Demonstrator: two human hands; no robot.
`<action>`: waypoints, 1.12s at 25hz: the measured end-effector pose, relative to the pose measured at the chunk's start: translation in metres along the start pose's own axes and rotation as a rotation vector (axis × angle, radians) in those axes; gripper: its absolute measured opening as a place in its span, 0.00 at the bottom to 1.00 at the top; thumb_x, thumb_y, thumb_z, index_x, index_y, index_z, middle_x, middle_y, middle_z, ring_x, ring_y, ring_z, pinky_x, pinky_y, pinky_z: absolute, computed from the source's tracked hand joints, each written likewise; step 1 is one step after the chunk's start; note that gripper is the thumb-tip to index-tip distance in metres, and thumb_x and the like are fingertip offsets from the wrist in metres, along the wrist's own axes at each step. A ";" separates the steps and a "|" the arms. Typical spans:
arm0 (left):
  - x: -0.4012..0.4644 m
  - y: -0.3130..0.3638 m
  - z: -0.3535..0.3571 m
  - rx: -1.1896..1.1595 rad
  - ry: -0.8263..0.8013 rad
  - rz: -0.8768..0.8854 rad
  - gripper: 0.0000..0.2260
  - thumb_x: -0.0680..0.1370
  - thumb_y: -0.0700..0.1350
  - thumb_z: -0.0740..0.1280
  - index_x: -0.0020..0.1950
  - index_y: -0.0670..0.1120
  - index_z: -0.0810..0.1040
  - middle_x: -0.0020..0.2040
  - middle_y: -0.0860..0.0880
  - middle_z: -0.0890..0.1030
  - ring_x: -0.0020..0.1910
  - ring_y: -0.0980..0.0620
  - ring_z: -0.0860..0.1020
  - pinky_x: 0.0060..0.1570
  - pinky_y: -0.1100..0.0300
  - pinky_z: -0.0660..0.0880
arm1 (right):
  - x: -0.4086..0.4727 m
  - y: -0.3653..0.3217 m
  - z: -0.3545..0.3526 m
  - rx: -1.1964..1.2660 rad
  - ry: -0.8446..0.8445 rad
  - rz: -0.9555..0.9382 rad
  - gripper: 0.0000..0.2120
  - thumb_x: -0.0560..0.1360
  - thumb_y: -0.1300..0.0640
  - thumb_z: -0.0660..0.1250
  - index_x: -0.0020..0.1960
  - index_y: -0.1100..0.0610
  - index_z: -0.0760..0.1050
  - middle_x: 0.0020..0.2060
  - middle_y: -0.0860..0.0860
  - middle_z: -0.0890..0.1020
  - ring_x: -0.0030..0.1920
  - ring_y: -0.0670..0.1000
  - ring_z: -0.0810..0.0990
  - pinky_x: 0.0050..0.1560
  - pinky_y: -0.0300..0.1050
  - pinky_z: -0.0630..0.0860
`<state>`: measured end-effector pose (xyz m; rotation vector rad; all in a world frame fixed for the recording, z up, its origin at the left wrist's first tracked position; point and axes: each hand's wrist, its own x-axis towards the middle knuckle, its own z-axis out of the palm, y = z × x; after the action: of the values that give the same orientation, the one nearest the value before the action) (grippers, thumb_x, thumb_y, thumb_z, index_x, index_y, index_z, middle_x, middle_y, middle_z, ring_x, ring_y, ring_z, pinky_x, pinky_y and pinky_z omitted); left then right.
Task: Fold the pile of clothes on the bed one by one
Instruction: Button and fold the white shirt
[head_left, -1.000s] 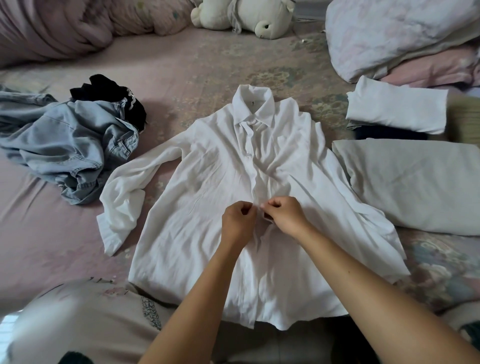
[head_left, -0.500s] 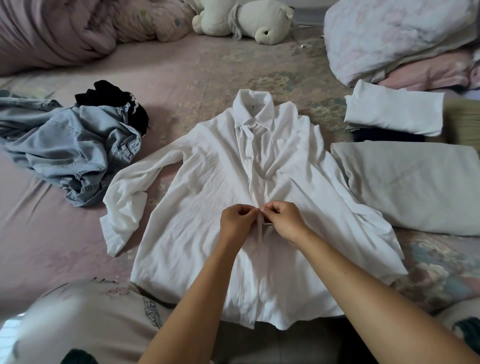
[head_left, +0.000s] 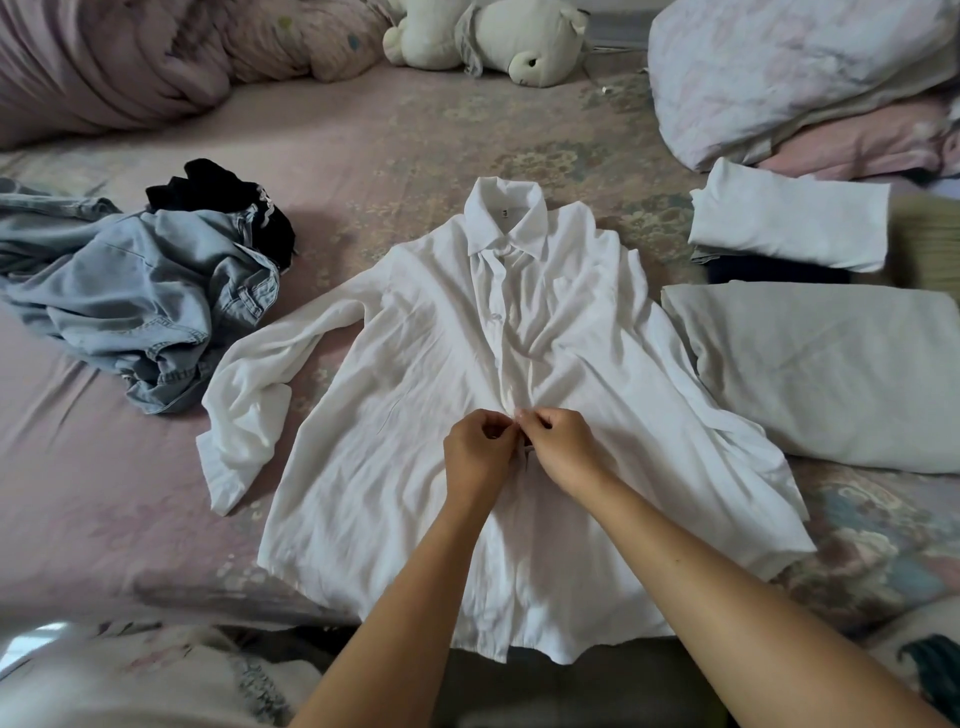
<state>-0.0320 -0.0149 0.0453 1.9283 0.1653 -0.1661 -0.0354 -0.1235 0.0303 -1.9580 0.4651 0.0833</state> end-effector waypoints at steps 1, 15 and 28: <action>-0.001 0.000 0.001 0.017 0.008 0.014 0.05 0.75 0.40 0.68 0.39 0.46 0.78 0.32 0.54 0.79 0.29 0.65 0.76 0.30 0.73 0.71 | -0.001 0.001 0.001 -0.015 0.002 0.001 0.20 0.77 0.49 0.63 0.38 0.65 0.76 0.34 0.58 0.81 0.35 0.53 0.78 0.39 0.45 0.73; 0.001 -0.007 0.007 0.133 0.041 0.050 0.02 0.75 0.40 0.68 0.43 0.43 0.80 0.35 0.53 0.80 0.38 0.55 0.79 0.35 0.69 0.72 | 0.001 -0.005 0.006 0.088 0.035 0.109 0.13 0.76 0.63 0.59 0.38 0.62 0.80 0.32 0.54 0.81 0.34 0.51 0.77 0.37 0.42 0.74; 0.000 -0.011 0.004 0.049 0.002 0.020 0.07 0.75 0.38 0.67 0.39 0.46 0.82 0.33 0.54 0.81 0.33 0.58 0.77 0.32 0.70 0.71 | 0.002 -0.002 0.008 0.231 0.049 0.143 0.10 0.76 0.62 0.63 0.39 0.60 0.79 0.34 0.54 0.81 0.36 0.50 0.78 0.40 0.41 0.74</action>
<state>-0.0346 -0.0143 0.0339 1.9784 0.1445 -0.1560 -0.0315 -0.1165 0.0284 -1.7021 0.6193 0.0699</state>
